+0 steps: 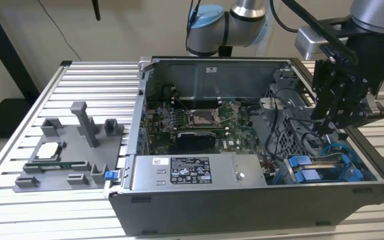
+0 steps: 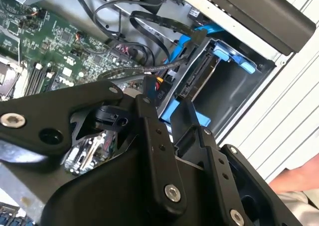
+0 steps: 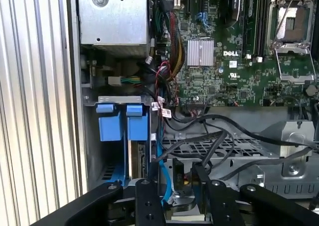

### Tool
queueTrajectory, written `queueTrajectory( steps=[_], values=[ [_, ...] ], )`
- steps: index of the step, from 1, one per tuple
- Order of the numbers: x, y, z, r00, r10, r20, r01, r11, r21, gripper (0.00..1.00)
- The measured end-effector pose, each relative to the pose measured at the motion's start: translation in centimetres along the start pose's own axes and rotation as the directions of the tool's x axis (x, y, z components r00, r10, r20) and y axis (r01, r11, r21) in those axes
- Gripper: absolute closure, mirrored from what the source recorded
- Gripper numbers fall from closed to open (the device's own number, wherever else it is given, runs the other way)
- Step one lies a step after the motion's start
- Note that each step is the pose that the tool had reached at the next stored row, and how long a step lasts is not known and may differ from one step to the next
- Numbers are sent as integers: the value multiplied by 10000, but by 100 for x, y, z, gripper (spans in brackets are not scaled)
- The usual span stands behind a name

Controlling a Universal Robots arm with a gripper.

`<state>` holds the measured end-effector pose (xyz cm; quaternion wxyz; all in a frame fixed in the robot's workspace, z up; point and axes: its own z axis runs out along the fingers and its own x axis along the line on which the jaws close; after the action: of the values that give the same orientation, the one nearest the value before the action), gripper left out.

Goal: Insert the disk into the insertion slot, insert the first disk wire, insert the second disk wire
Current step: 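Insert the first disk wire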

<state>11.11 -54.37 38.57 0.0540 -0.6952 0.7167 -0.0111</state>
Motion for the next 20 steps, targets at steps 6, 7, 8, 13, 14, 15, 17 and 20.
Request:
queueTrajectory(
  steps=[6,7,8,13,14,15,17,20],
  values=[
    [1,2,10,10000,36,0,-36,10000,26,100],
    [1,2,10,10000,36,1,-36,10000,25,100],
    [1,2,11,10000,37,3,-37,10000,25,100],
    [1,2,12,10000,41,15,-41,10000,26,100],
    [1,2,11,10000,41,14,-41,10000,25,100],
    [1,2,12,10000,41,15,-41,10000,25,100],
    [1,2,12,10000,41,16,-41,10000,25,100],
    [1,2,12,10000,41,16,-41,10000,25,100]
  ],
)
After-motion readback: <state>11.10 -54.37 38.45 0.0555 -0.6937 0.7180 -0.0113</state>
